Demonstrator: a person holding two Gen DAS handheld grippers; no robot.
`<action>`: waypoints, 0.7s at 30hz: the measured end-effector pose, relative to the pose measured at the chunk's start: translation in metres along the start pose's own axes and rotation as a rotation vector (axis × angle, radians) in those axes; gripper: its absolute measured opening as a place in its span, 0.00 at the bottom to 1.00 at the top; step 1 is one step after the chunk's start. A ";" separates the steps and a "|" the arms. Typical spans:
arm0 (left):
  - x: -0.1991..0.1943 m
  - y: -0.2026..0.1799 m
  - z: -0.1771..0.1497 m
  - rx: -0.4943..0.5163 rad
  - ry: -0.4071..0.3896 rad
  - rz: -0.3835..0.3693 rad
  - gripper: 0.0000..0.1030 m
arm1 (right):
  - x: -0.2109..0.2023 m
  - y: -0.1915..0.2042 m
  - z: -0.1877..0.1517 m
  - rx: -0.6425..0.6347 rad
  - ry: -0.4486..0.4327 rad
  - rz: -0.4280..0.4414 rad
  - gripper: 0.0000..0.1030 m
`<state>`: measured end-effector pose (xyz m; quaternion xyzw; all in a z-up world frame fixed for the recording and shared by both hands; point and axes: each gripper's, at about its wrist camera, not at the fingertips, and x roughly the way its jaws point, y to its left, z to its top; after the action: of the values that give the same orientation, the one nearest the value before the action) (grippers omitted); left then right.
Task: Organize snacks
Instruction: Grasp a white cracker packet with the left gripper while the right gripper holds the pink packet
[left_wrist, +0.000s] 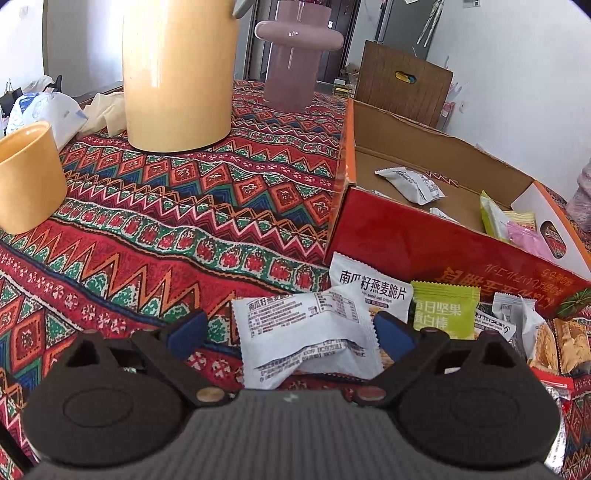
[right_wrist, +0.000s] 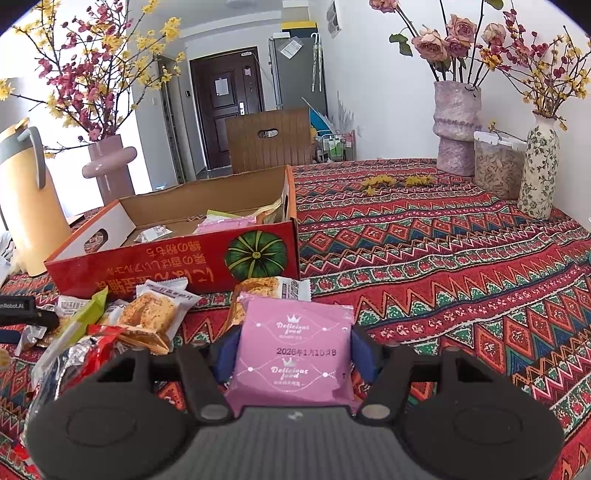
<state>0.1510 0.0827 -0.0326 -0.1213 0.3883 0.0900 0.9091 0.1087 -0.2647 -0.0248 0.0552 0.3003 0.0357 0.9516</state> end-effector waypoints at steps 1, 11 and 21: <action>-0.001 0.000 -0.001 0.005 -0.003 -0.007 0.87 | 0.000 0.000 0.000 0.000 0.001 0.001 0.60; -0.012 0.005 -0.008 0.016 -0.039 -0.052 0.54 | -0.001 0.001 -0.001 -0.002 0.000 0.006 0.60; -0.025 0.001 -0.014 0.065 -0.097 -0.051 0.49 | -0.003 0.004 -0.002 -0.004 -0.001 0.010 0.60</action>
<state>0.1244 0.0775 -0.0238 -0.0973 0.3431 0.0599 0.9323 0.1049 -0.2607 -0.0238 0.0547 0.2993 0.0413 0.9517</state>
